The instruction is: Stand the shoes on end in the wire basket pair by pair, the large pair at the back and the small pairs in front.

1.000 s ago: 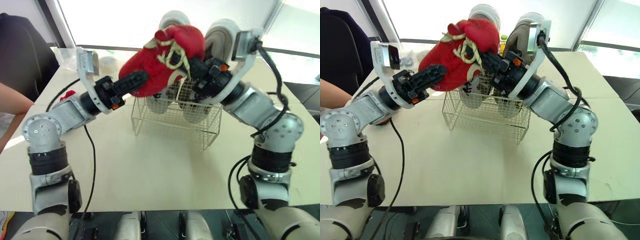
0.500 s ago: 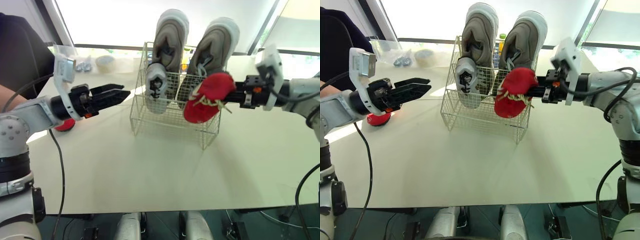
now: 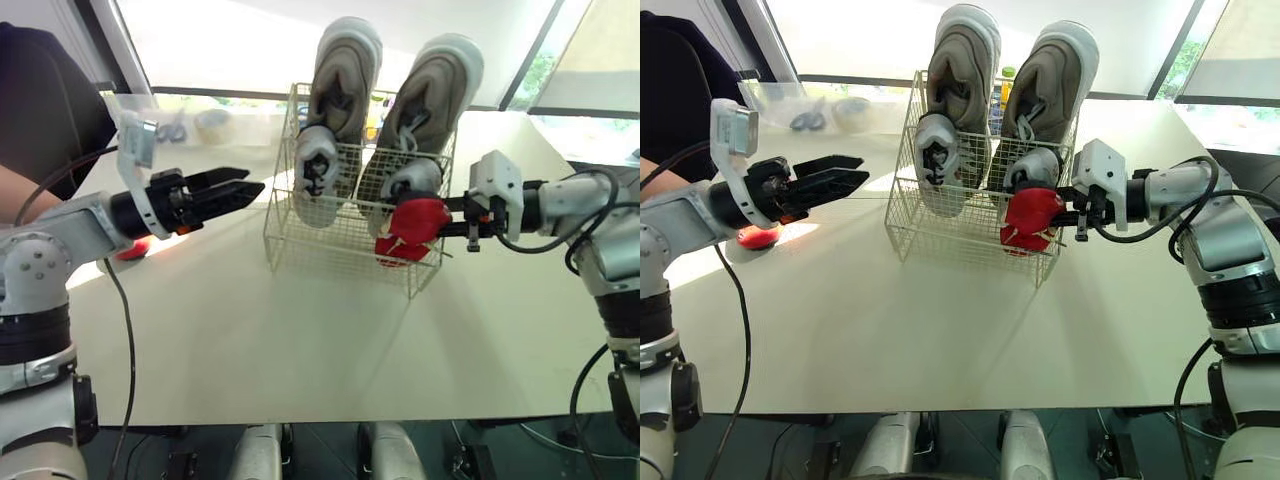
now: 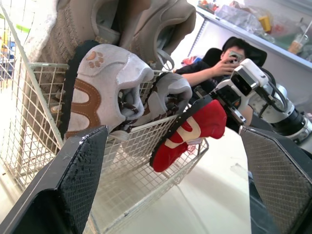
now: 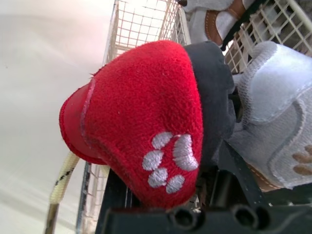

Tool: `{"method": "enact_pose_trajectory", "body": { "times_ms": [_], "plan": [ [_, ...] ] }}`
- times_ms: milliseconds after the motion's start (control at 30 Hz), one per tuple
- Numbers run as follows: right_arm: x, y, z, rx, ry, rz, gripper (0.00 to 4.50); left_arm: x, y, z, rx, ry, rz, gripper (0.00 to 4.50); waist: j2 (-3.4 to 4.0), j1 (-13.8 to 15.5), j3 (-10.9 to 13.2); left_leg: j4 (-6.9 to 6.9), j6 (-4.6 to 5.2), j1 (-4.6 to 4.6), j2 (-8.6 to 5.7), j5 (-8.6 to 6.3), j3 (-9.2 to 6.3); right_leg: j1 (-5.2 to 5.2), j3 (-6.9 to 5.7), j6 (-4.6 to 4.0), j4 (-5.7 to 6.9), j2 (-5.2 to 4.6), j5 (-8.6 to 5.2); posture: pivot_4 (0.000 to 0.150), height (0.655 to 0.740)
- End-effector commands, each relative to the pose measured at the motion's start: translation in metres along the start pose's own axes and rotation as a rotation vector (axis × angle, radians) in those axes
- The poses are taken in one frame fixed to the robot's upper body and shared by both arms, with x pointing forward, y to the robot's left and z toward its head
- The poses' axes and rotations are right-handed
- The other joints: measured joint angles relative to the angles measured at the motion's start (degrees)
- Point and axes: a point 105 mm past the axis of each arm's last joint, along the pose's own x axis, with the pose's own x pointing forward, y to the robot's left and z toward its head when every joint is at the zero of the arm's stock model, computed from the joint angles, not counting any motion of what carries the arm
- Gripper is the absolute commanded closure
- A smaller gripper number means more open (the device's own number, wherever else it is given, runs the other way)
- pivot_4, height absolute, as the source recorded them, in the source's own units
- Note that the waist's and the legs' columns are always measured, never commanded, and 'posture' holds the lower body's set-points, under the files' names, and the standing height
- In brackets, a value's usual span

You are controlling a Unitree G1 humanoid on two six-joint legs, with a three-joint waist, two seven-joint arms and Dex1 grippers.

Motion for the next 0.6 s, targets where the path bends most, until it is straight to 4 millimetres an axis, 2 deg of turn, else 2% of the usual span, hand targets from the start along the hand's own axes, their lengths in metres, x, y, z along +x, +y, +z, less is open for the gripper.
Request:
{"method": "enact_pose_trajectory", "body": {
  "times_ms": [33,200,367,433,500,600],
  "plan": [
    [-0.008,-0.014,-0.006,-0.015,0.046,-0.05,3.91,0.002,-0.005,0.009,0.054,-0.019,-0.019,0.07,-0.01,0.0,0.0,0.0,-0.01,0.02,0.0,0.01,0.0,0.02,0.0,0.0,0.01,0.0,0.0,0.15,0.74],
    [-0.007,-0.012,-0.005,0.037,0.026,-0.011,3.91,0.001,-0.002,0.01,0.068,-0.02,-0.006,0.07,-0.01,0.0,0.0,-0.01,-0.04,0.03,0.01,0.02,-0.05,0.02,-0.01,0.0,0.03,0.0,0.0,0.15,0.74],
    [-0.006,0.002,0.0,0.141,-0.015,0.068,3.91,0.003,-0.003,0.009,0.073,-0.026,-0.006,0.07,-0.01,0.1,0.0,-0.01,-0.04,0.03,0.02,0.03,-0.06,0.03,-0.02,-0.01,0.05,0.0,0.0,0.15,0.74],
    [-0.008,0.003,0.0,0.148,-0.007,0.067,2.9,0.004,-0.003,0.008,0.075,-0.027,-0.005,0.0,-0.01,0.1,0.0,-0.02,-0.01,0.03,0.02,0.04,-0.07,0.02,-0.02,-0.01,0.05,0.0,0.0,0.15,0.74],
    [-0.011,0.001,0.0,0.136,0.003,0.044,2.09,0.005,-0.003,0.008,0.076,-0.028,-0.007,0.0,-0.01,0.0,0.0,-0.04,0.07,0.03,0.02,0.09,-0.08,0.02,-0.03,0.0,0.05,0.01,0.0,0.15,0.74],
    [-0.022,-0.001,0.009,0.113,-0.004,0.006,0.53,0.005,-0.004,0.008,0.078,-0.031,-0.006,0.0,0.0,0.0,0.0,-0.04,0.07,0.03,0.02,0.09,-0.06,0.0,-0.03,0.0,0.07,0.01,0.0,0.15,0.74]
  ]
}}
